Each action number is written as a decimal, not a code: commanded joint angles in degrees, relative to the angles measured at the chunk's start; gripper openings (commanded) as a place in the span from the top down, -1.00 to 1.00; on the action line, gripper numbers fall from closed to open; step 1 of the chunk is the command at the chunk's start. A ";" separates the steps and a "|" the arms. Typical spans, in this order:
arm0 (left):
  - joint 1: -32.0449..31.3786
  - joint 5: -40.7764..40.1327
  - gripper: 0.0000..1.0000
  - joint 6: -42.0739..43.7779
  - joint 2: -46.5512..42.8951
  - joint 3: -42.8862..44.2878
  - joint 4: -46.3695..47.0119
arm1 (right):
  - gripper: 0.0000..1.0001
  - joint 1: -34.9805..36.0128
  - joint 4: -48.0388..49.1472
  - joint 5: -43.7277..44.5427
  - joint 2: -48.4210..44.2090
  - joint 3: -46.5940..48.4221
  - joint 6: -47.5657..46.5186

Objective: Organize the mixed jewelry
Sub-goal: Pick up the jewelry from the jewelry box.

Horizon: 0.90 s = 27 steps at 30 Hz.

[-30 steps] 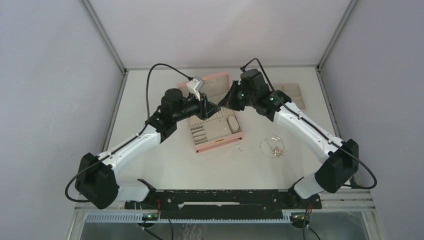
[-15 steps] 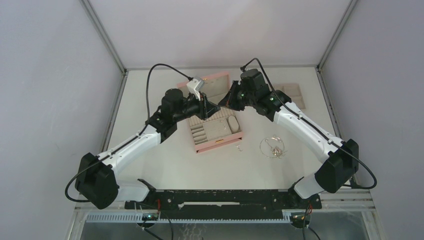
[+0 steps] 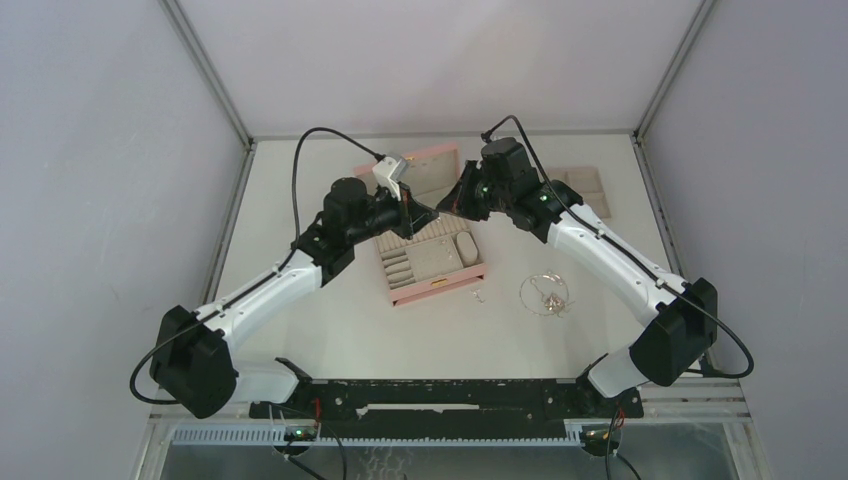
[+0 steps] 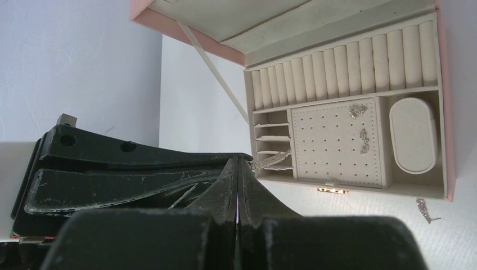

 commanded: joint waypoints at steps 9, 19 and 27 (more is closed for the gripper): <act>0.03 -2.42 1.00 0.00 -3.20 1.18 1.85 | 1.00 0.36 1.04 -0.59 -1.18 0.01 -1.34; 0.01 2.12 1.00 2.67 -4.87 -0.15 0.39 | 0.69 -0.54 0.69 -0.58 -2.07 -0.02 -1.26; 0.07 6.07 1.00 5.98 -6.34 -2.02 -2.52 | 0.26 -3.34 0.40 0.89 -5.25 -0.02 -1.78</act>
